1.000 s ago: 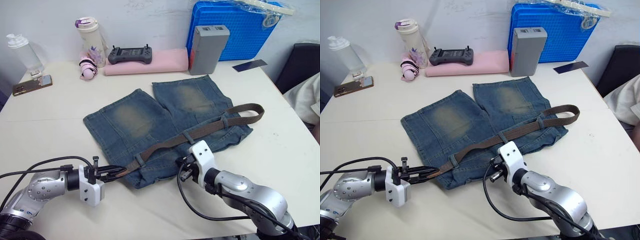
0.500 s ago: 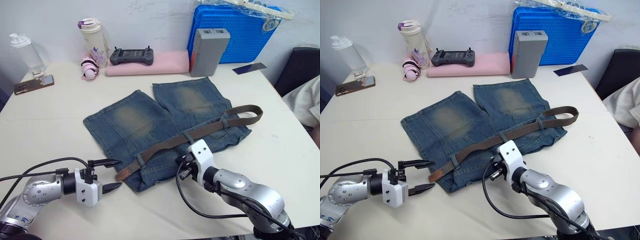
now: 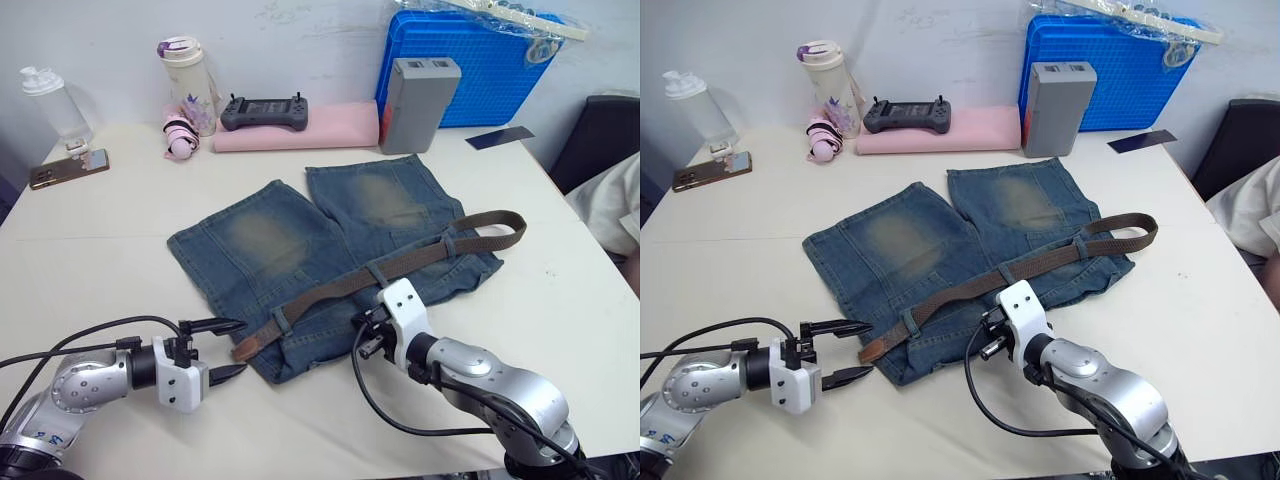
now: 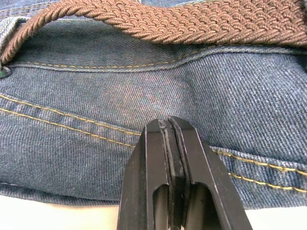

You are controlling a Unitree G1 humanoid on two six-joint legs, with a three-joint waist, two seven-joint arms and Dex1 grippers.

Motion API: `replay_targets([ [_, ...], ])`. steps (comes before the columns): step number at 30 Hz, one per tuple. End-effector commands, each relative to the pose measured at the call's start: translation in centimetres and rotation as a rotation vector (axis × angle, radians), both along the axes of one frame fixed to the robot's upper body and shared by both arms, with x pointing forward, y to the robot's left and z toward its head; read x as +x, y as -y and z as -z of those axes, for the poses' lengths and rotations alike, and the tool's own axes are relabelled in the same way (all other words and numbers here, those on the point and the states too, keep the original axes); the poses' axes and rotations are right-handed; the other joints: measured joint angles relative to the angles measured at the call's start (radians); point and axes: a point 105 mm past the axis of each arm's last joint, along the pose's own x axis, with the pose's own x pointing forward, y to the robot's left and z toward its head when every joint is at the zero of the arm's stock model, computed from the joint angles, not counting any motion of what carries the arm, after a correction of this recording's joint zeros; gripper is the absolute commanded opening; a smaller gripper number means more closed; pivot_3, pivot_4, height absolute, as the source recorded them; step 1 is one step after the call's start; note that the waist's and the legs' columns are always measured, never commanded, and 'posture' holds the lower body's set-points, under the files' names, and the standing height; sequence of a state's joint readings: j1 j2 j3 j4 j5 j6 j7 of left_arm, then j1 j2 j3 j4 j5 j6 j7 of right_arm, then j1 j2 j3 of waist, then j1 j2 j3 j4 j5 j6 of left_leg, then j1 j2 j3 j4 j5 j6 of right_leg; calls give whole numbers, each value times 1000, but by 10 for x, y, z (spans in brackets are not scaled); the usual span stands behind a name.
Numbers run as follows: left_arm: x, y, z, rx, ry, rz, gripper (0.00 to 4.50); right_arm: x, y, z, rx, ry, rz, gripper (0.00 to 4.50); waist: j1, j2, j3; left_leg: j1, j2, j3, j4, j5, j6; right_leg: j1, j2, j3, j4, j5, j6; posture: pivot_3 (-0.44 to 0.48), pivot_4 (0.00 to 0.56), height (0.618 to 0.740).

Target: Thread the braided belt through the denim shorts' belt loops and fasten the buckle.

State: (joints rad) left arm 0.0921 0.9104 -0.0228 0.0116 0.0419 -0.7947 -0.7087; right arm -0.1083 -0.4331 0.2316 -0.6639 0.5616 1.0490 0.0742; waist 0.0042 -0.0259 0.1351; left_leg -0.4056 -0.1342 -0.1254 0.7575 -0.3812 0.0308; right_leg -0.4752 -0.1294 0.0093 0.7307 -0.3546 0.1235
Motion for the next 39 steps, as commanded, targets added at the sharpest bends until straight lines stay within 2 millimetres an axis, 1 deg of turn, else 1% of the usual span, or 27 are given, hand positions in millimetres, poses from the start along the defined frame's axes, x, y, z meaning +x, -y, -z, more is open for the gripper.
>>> replay_targets([
  [1, -3, 7, -4, -12, 12, 33, 2612, -5, 18, 36, -106, -142, 72, 0, 0, 0, 0, 0, 0, 0, 0, 0, 0, 0, 0, 0, 0, 0, 0, 0, 150, 661],
  [3, -5, 5, -5, -7, 12, 37, 1818, -5, 18, 37, -108, -142, 71, 0, 0, 0, 0, 0, 0, 0, 0, 0, 0, 0, 0, 0, 0, 0, 0, 0, 150, 661],
  [4, -6, 4, -5, -3, 12, 38, 1234, -4, 17, 37, -108, -142, 71, 0, -1, 0, 0, 0, 0, 0, 0, 0, 0, 0, 0, 0, 0, 0, 0, 0, 150, 661],
  [5, -7, 2, -5, 0, 11, 37, 782, -4, 17, 37, -108, -142, 71, 0, -1, 0, 0, 0, 0, 0, 0, 0, 0, 0, 0, 0, 0, 0, 0, 0, 150, 661],
  [7, -8, 0, -5, 6, 13, 33, 20, -3, 16, 36, -108, -140, 70, 0, -1, 0, 0, 0, 0, 0, -1, 0, 0, 0, 0, 0, 0, 0, 0, 0, 150, 661],
  [11, -8, -7, -8, 17, 37, 2, 20, -2, 14, 36, -107, -138, 66, 0, -4, 0, 0, 0, 0, 0, -1, 0, 0, 0, 0, 0, 0, 0, 0, 0, 150, 661],
  [13, -7, -16, -10, 31, 66, -29, 20, -2, 14, 36, -107, -137, 66, 0, -6, 0, 0, 0, 0, 0, -2, 0, 0, -1, 0, 0, 0, 0, 0, 0, 150, 661],
  [14, -7, -28, -11, 44, 85, -63, 20, -1, 15, 36, -111, -135, 69, 0, -6, 0, 0, 0, 1, 0, -2, 0, 0, -1, 1, 0, 0, 0, -1, 0, 150, 661],
  [16, -8, -43, -12, 62, 105, -105, 20, 0, 16, 36, -116, -134, 74, 0, -9, 0, 0, 0, 1, 0, -3, 0, -1, -2, 1, 0, 0, -1, -1, 0, 150, 661],
  [18, -19, -73, -10, 143, 99, -140, 20, 1, 18, 36, -117, -133, 80, 0, -11, 0, 0, 0, 3, 0, -3, -1, -2, -2, 2, 0, 0, -1, -2, 0, 150, 661],
  [19, -23, -83, -10, 169, 99, -145, 20, 2, 19, 36, -117, -133, 81, 0, -13, -1, 0, 0, 4, 0, -4, -1, -3, -3, 4, 0, 0, -2, -3, 0, 150, 661],
  [20, -30, -98, -8, 208, 85, -161, 20, 3, 20, 35, -118, -133, 82, 0, -13, -1, 0, 0, 7, 0, -4, -2, -6, -3, 7, 0, 0, -3, -5, 0, 150, 661],
  [21, -34, -107, -8, 230, 76, -170, 20, 4, 20, 35, -118, -132, 82, 0, -13, -1, 0, 0, 9, 0, -4, -3, -8, -4, 8, 0, 1, -4, -7, 0, 150, 661],
  [22, -43, -123, -4, 274, 44, -182, 20, 5, 21, 35, -118, -131, 82, 0, -13, -1, 0, 0, 11, 0, -4, -4, -9, -4, 11, 0, 1, -5, -9, 0, 150, 661],
  [24, -56, -144, 0, 332, -6, -206, 20, 7, 21, 35, -119, -128, 80, 0, -19, -1, 1, 0, 15, 0, -4, -6, -12, -5, 14, -1, 1, -7, -13, 0, 150, 661],
  [25, -60, -151, 1, 349, -24, -217, 20, 8, 21, 34, -120, -127, 79, 0, -23, -1, 0, 0, 17, 0, -4, -6, -12, -5, 15, -1, 1, -7, -14, 0, 150, 661],
  [27, -62, -155, 3, 355, -31, -215, 20, 10, 20, 34, -120, -125, 75, 0, -26, 0, 1, 1, 17, 0, -4, -7, -13, -5, 16, -2, 2, -8, -15, 0, 150, 661],
  [29, -56, -143, 5, 313, -2, -185, 20, 11, 19, 33, -118, -123, 70, 0, -12, 6, 0, 2, 15, 0, -4, -8, -10, -3, 15, -2, 1, -7, -14, 0, 150, 661],
  [30, -53, -135, 7, 287, 14, -167, 20, 12, 17, 33, -117, -122, 68, 0, -4, 6, 0, 3, 13, 0, -4, -9, -6, -2, 13, -2, 0, -6, -11, 0, 150, 661],
  [32, -47, -120, 10, 246, 37, -138, 20, 12, 16, 33, -115, -120, 65, 0, 15, 4, -2, 3, 10, 0, -3, -9, -1, -2, 11, -1, -2, -3, -7, 0, 150, 661],
  [34, -46, -111, 12, 218, 48, -126, 20, 13, 15, 32, -115, -119, 64, 0, 24, 1, -3, 3, 10, -2, -2, -8, 0, -1, 12, -1, -4, 0, -6, 0, 150, 661],
  [36, -51, -114, 15, 224, 34, -136, 20, 13, 16, 31, -118, -117, 65, 0, 26, 1, -3, 6, 10, -3, -1, -8, 0, 2, 12, -2, -5, 1, -6, 0, 150, 661],
  [38, -63, -127, 21, 269, -10, -151, 20, 14, 17, 31, -120, -114, 68, 0, 24, 1, -3, 9, 10, -3, -2, -8, 0, 9, 12, -2, -5, 1, -6, 0, 150, 661],
  [39, -71, -138, 24, 302, -44, -171, 20, 15, 16, 31, -120, -113, 68, 0, 23, 2, -3, 10, 10, -3, -3, -8, 0, 10, 12, -2, -5, 1, -7, 0, 150, 661],
])
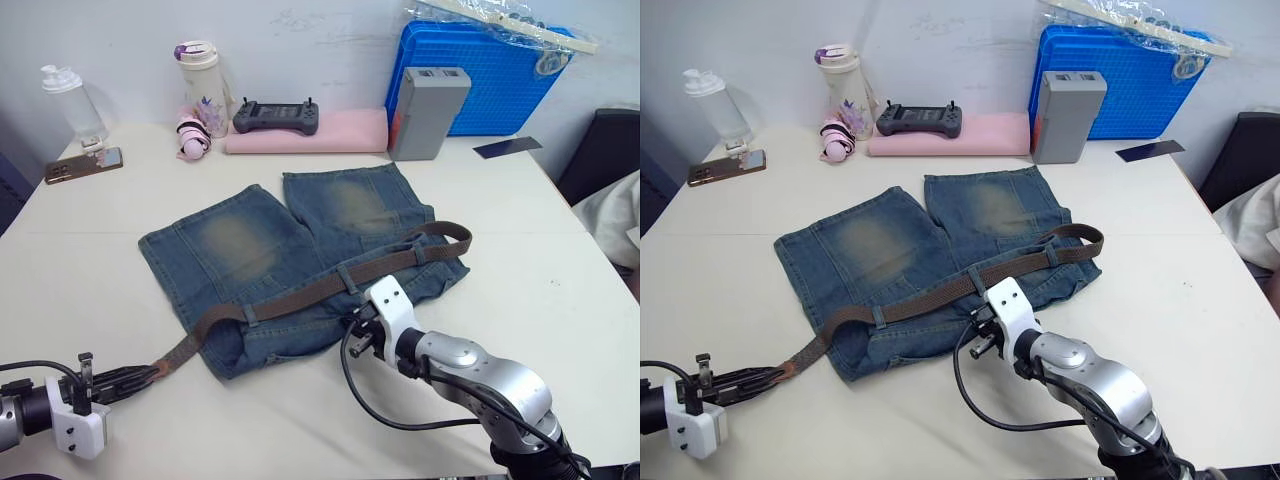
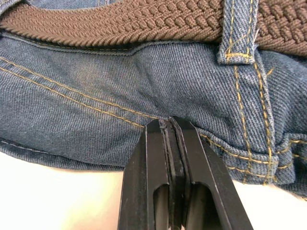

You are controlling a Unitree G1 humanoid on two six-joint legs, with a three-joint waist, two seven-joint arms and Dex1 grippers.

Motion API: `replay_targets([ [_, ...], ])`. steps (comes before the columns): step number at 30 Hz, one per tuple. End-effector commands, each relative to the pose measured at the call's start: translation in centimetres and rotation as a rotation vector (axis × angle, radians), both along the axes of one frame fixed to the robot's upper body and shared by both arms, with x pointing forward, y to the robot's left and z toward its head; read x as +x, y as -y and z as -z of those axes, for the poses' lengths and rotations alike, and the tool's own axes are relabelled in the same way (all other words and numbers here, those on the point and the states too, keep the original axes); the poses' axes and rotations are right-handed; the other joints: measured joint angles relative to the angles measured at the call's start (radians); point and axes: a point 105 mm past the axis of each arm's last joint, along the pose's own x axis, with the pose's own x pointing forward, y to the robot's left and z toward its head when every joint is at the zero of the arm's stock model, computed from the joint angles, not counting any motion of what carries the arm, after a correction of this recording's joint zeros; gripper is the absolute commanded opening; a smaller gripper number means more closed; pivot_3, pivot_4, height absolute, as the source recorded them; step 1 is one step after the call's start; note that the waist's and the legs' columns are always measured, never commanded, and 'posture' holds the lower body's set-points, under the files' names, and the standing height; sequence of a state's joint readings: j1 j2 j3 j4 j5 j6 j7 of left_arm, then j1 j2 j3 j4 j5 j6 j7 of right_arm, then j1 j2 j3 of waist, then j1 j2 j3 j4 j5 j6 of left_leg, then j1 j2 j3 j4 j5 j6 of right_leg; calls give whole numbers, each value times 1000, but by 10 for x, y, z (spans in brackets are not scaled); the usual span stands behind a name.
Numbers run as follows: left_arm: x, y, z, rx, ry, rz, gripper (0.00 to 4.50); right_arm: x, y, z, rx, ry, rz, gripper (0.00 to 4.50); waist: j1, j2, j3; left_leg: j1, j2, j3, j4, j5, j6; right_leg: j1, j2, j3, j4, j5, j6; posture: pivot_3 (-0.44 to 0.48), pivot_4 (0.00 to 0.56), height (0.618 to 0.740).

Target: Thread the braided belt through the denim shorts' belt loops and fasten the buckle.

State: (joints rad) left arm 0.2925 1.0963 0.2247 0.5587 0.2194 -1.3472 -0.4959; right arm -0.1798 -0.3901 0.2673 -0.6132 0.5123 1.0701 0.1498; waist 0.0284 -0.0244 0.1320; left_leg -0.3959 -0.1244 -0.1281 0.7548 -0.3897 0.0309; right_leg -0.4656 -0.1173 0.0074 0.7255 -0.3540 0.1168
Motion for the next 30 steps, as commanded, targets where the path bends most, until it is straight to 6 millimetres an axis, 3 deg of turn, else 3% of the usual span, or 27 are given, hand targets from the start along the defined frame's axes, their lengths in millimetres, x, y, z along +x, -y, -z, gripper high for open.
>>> replay_targets([
  [1, -26, -27, 12, 99, -111, -40, 20, 9, 32, 32, -132, -102, 143, 0, -1, 0, 0, 1, 0, 0, -1, 0, 0, 0, 0, 0, 0, 0, -1, 0, 150, 661],
  [5, -64, -101, 8, 313, -280, -292, 20, 9, 28, 30, -124, -97, 133, 0, -7, -1, 0, 4, 2, 0, -3, -1, -1, 2, 1, 0, 0, -2, -2, 0, 150, 661],
  [7, -74, -121, 3, 400, -303, -355, 20, 10, 27, 30, -124, -96, 130, 0, -5, 3, 0, 6, 2, 1, -4, -2, -2, 2, 2, 0, 0, -3, -3, 0, 150, 661],
  [11, -84, -148, -7, 542, -297, -402, 20, 11, 27, 29, -126, -93, 125, 0, -4, 6, -1, 9, 0, 2, -5, -2, 0, 4, 2, 1, 1, -4, 0, 0, 150, 661],
  [15, -88, -158, -8, 606, -286, -400, 20, 12, 25, 27, -127, -88, 113, 0, -4, 6, -1, 9, 1, 2, -5, -2, 0, 4, 2, 1, 3, -4, 0, 0, 150, 661],
  [16, -86, -157, -8, 602, -275, -395, 20, 12, 25, 27, -127, -88, 111, 0, -4, 7, -1, 9, 1, 2, -5, -2, 0, 4, 2, 0, 4, -4, 0, 0, 150, 661],
  [22, -50, -123, -16, 355, -134, -355, 2485, 18, 27, 16, -91, -59, 133, 0, -2, 7, -1, 8, 0, 2, -5, -2, -1, 2, 1, -1, 5, -5, 0, 0, 150, 661],
  [23, -45, -118, -18, 326, -113, -344, 3009, 19, 28, 15, -91, -54, 137, 692, 1, 7, -1, 8, -1, 2, -5, -2, -1, 2, 1, -1, 5, -5, 0, 0, 150, 661],
  [24, -34, -108, -24, 266, -67, -313, 3419, 20, 29, 13, -90, -48, 136, 922, 3, 7, -1, 8, -1, 2, -5, -2, 0, 2, 0, -1, 5, -5, 0, 0, 150, 661],
  [26, -17, -86, -34, 172, -4, -227, 4385, 21, 29, 10, -83, -40, 123, 1875, 15, 7, -1, 7, -2, 2, -4, -2, 0, 2, -1, -1, 4, -4, 0, 0, 150, 661],
  [30, 1, -37, -47, 35, 31, -19, 4500, 20, 26, 0, -51, -34, 83, 3714, 26, -1, 2, 4, -2, 0, -1, -2, 0, 1, -1, 0, 4, -4, 1, 0, 150, 661],
])
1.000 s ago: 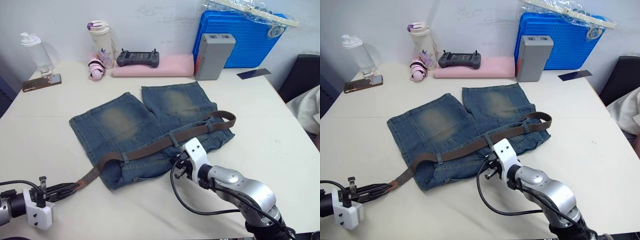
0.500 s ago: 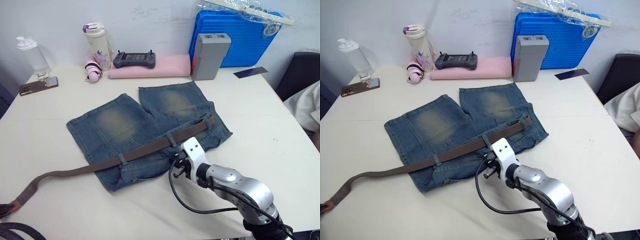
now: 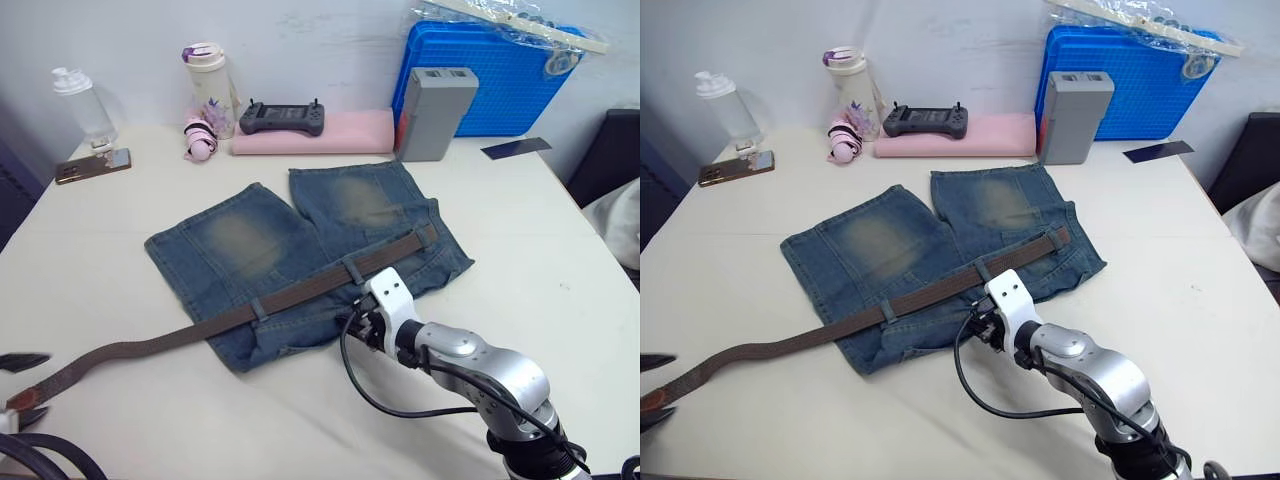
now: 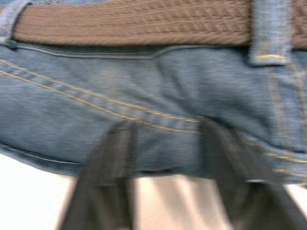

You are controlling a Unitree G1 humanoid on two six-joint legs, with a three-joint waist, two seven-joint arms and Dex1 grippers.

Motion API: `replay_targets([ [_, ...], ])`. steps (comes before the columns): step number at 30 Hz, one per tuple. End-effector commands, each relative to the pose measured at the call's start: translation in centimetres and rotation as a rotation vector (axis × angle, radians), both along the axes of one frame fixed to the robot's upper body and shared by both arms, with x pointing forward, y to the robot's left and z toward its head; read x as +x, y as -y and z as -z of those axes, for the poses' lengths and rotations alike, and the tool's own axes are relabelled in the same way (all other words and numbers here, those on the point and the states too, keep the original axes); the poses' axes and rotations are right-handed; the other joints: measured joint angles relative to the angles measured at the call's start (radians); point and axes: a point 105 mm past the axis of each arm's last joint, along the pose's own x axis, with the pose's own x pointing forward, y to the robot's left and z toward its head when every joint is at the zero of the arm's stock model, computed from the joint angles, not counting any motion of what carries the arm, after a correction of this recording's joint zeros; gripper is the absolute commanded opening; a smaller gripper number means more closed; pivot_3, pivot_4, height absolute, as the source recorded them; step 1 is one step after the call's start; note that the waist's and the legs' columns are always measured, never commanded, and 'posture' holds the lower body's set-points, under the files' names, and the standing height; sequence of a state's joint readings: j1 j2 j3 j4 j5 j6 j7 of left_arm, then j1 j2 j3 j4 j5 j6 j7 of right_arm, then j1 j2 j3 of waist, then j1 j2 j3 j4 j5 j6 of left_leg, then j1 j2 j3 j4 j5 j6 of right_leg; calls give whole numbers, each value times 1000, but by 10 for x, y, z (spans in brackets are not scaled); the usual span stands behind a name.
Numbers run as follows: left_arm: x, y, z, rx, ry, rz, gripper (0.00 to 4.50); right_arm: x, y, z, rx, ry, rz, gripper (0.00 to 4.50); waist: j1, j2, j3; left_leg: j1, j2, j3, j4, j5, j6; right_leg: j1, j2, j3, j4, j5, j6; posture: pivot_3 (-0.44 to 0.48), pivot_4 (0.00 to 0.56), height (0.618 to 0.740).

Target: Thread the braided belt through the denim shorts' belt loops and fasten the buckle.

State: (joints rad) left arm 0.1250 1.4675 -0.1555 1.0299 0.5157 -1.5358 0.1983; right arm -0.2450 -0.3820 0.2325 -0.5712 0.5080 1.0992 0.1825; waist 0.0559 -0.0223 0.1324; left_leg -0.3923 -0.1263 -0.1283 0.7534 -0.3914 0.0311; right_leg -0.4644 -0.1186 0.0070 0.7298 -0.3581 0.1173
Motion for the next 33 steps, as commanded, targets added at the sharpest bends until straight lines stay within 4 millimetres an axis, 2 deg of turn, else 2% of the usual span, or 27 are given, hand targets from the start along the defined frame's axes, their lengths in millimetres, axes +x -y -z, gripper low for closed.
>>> replay_targets([
  [1, 14, 48, -16, -134, 14, 172, 4500, 8, 22, 5, -40, -39, 73, 4236, -2, -6, 2, -2, 1, 0, 1, 0, 0, -1, 0, 0, 0, 0, 0, 0, 150, 661],
  [2, 15, 58, -17, -168, -3, 182, 4500, 8, 22, 3, -35, -37, 69, 4469, -4, -8, 2, -4, 1, -1, 2, 0, 0, -2, 0, 0, 0, 0, 0, 0, 150, 661],
  [5, 25, 112, -21, -318, -112, 212, 4500, 8, 25, -14, -14, -13, 51, 4469, -9, -7, 3, -19, 1, -2, 13, 0, -6, -14, 0, 0, 3, 0, 0, 0, 150, 661],
  [8, 40, 174, -33, -506, -182, 237, 4500, 4, 31, -38, 15, 17, 20, 4469, -8, 0, 8, -28, 0, -2, 17, 0, -2, -17, -1, 0, -1, 3, 4, 0, 150, 661],
  [10, 50, 204, -36, -584, -219, 258, 4500, 1, 30, -52, 39, 35, -18, 4469, -10, 13, 16, -31, -2, -1, 17, 0, 0, -18, -2, 0, -6, 6, 5, 0, 150, 661],
  [12, 58, 223, -37, -630, -249, 277, 4500, -2, 28, -62, 55, 46, -55, 4469, -14, 17, 20, -32, -2, 0, 16, 0, 1, -19, -2, 0, -7, 6, 5, 0, 150, 661],
  [16, 68, 265, -18, -663, -341, 349, 4500, -5, 29, -85, 96, 78, -124, 4469, -37, 19, 23, -32, 1, 0, 13, 2, -1, -22, 0, -1, -6, 5, 4, 0, 150, 661],
  [21, 73, 282, 8, -646, -468, 319, 4500, 0, 50, -96, -25, 163, -147, 4469, -53, 19, 23, -32, 1, 1, 10, 2, -1, -22, 1, 0, -6, 5, 4, 0, 150, 661],
  [24, 78, 279, 20, -589, -495, 279, 4500, 14, 74, -98, -211, 275, -167, 4469, -51, 18, 24, -32, 1, 1, 10, 2, 0, -22, 0, 0, -10, 5, 4, 0, 150, 661],
  [29, 94, 269, 24, -493, -405, 235, 4500, 38, 101, -87, -524, 444, -276, 4469, -44, 17, 24, -29, 1, 2, 12, 3, -2, -19, 0, 0, -10, 6, 5, 0, 150, 661],
  [32, 102, 258, 22, -403, -314, 231, 3670, 52, 115, -73, -723, 514, -360, 4500, -39, 17, 25, -29, 1, 3, 14, 6, -4, -19, -1, 0, -7, 7, 5, 0, 150, 661],
  [33, 104, 251, 23, -354, -280, 233, 3190, 57, 117, -70, -766, 531, -375, 4500, -40, 17, 25, -29, 1, 3, 14, 7, -5, -19, -1, 0, -7, 8, 4, 0, 150, 661],
])
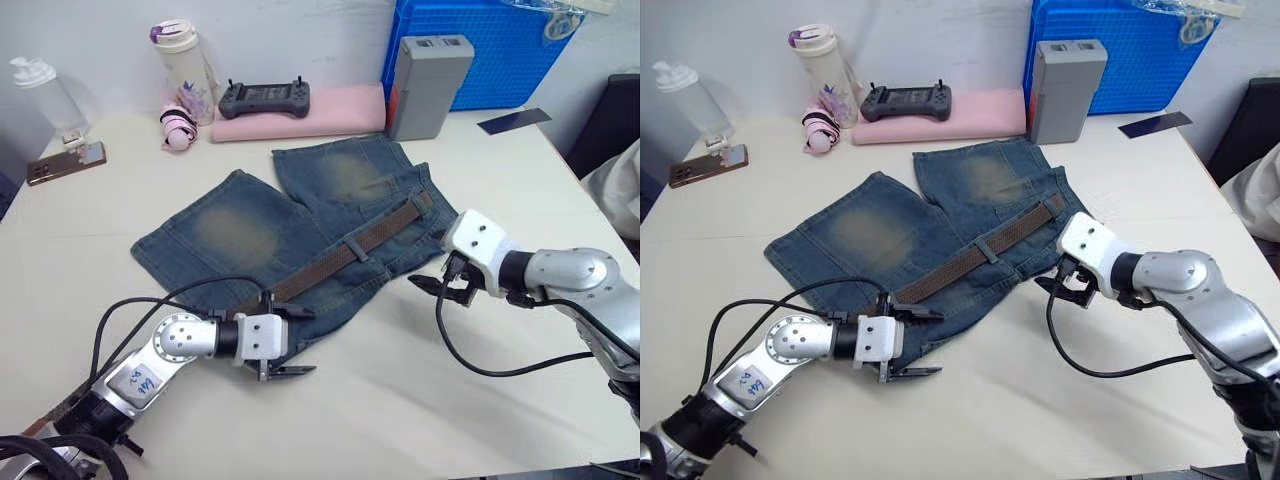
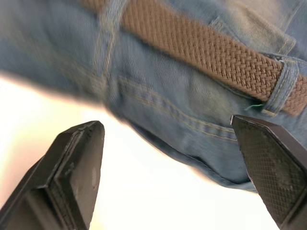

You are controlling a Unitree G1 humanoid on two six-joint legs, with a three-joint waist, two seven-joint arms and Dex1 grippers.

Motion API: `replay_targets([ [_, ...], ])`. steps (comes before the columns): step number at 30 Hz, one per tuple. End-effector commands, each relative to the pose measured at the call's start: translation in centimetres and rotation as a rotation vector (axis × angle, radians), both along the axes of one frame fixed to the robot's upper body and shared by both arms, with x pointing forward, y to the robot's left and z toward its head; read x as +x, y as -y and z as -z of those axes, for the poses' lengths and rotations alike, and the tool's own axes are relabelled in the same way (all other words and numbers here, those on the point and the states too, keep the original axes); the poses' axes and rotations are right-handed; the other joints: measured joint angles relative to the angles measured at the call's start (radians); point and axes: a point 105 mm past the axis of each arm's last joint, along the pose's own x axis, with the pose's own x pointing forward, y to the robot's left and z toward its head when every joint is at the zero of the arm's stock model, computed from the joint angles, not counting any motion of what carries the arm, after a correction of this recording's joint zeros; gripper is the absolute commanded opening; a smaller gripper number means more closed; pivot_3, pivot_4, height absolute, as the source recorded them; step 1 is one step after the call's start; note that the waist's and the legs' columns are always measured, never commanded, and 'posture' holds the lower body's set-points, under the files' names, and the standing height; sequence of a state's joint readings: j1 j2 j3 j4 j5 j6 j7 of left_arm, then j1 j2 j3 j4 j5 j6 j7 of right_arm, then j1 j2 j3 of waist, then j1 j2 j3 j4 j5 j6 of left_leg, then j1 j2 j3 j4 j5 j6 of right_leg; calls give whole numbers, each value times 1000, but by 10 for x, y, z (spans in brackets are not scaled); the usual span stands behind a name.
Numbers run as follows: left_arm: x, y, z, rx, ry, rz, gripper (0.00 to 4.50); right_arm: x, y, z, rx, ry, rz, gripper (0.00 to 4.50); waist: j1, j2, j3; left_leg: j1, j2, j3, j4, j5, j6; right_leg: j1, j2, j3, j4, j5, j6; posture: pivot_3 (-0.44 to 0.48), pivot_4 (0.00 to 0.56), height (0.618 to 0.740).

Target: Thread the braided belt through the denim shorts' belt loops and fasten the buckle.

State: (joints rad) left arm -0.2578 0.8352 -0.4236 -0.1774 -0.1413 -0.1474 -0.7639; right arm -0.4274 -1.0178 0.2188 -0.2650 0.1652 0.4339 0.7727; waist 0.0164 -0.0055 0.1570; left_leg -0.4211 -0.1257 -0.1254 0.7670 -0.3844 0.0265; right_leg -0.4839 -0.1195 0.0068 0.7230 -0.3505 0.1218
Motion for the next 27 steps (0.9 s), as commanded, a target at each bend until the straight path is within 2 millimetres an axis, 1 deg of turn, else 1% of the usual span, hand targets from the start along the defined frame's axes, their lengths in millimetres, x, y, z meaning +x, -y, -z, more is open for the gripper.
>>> replay_targets([
  [1, 15, -31, 6, 171, 130, -54, 2841, 15, 6, 1, -187, 124, -87, 4500, -1, 0, 0, 0, 0, 0, 0, 1, -1, 0, 0, 0, 1, 1, -1, 0, 150, 661],
  [2, 16, -37, 6, 198, 153, -54, 2421, 20, 7, 3, -222, 146, -96, 4500, -1, 0, 0, 0, 0, 0, 0, 1, -2, -1, 0, 0, 2, 1, -1, 0, 150, 661],
  [3, 16, -40, 6, 210, 165, -55, 1900, 23, 8, 4, -243, 161, -103, 4500, -2, 0, 0, 0, 0, 0, 0, 2, -2, -1, 0, 0, 3, 1, -2, 0, 150, 661],
  [4, 18, -45, 4, 223, 184, -59, 1525, 26, 8, 6, -263, 174, -113, 4500, -2, 0, 0, 0, 1, 0, 0, 2, -3, -2, 1, 1, 4, 1, -2, 0, 150, 661],
  [5, 19, -52, 2, 245, 209, -60, 1011, 31, 8, 8, -285, 190, -122, 4500, -3, 0, 0, 0, 1, 0, 0, 3, -4, -3, 1, 1, 5, 1, -3, 0, 150, 661],
  [7, 20, -64, -3, 279, 256, -59, 121, 40, 7, 11, -330, 222, -139, 4500, -8, -1, 1, 0, 1, 0, 0, 3, -5, -5, 2, 1, 8, 1, -4, 0, 150, 661],
  [8, 20, -69, -7, 282, 270, -59, 50, 44, 7, 12, -354, 237, -147, 4500, -11, -1, 1, -1, 2, 0, 0, 4, -6, -5, 2, 1, 8, 1, -4, 0, 150, 661],
  [11, 21, -82, -17, 276, 304, -75, 50, 58, 5, 18, -427, 262, -181, 4500, -19, -1, 0, -2, 2, 1, 0, 4, -6, -8, 2, 2, 10, 1, -5, 0, 150, 661],
  [13, 23, -88, -22, 277, 320, -91, 50, 62, 6, 30, -462, 239, -198, 4500, -21, -3, 0, -2, 1, 3, 1, 4, -6, -10, 3, 3, 12, 1, -5, 0, 150, 661],
  [16, 24, -99, -26, 283, 339, -101, 0, 61, 7, 47, -455, 163, -221, 3614, -21, -8, -3, -2, 1, 4, 2, 4, -6, -11, 3, 5, 14, 1, -5, 0, 150, 661],
  [17, 25, -103, -27, 282, 343, -109, 0, 58, 5, 50, -432, 135, -235, 3173, -21, -9, -4, -2, 1, 4, 2, 4, -6, -11, 3, 5, 15, 1, -5, 0, 150, 661],
  [19, 27, -111, -27, 289, 352, -118, 0, 52, 3, 56, -396, 87, -253, 2073, -20, -10, -5, -2, 1, 4, 3, 4, -6, -12, 3, 5, 16, 1, -5, 0, 150, 661],
  [22, 32, -127, -27, 310, 369, -133, 0, 35, -1, 65, -331, -24, -280, 544, -16, -10, -5, -3, 1, 4, 3, 4, -6, -13, 3, 5, 18, 0, -6, 0, 150, 661],
  [23, 35, -132, -27, 310, 374, -147, 0, 24, -3, 68, -309, -80, -297, 24, -16, -10, -5, -3, 2, 4, 3, 4, -7, -13, 3, 5, 18, -1, -7, 0, 150, 661],
  [25, 41, -142, -24, 353, 396, -146, 0, 1, -10, 73, -273, -188, -335, 24, -13, -10, -5, -4, 2, 3, 3, 3, -8, -14, 3, 4, 19, -1, -9, 0, 150, 661],
  [27, 49, -149, -26, 364, 425, -156, 0, -19, -16, 75, -248, -268, -362, 24, -6, -10, -5, -4, 3, 1, 3, 2, -9, -14, 3, 0, 19, -2, -11, 0, 150, 661],
])
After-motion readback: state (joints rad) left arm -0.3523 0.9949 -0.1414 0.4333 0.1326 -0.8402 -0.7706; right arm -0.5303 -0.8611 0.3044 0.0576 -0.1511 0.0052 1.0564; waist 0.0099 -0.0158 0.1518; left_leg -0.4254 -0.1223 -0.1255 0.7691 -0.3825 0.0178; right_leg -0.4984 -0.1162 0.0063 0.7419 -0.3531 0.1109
